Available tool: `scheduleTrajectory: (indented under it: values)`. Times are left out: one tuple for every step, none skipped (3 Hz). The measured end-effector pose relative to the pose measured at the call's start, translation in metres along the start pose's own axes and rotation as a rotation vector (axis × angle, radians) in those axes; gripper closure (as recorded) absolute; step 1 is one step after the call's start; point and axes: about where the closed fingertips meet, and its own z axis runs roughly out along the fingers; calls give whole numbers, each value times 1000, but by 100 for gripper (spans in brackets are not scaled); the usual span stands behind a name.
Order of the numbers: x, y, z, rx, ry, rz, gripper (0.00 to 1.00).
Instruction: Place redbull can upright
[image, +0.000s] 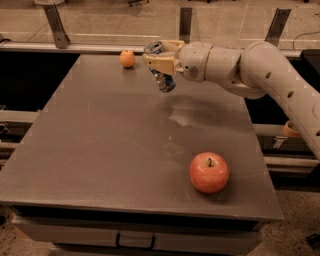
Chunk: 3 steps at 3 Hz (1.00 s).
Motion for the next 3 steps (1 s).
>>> scheduleTrajectory:
  values:
    - [11, 2, 2, -6, -70, 11, 100]
    - [12, 3, 4, -11, -78, 10, 100]
    - [14, 9, 5, -32, -122, 30, 100]
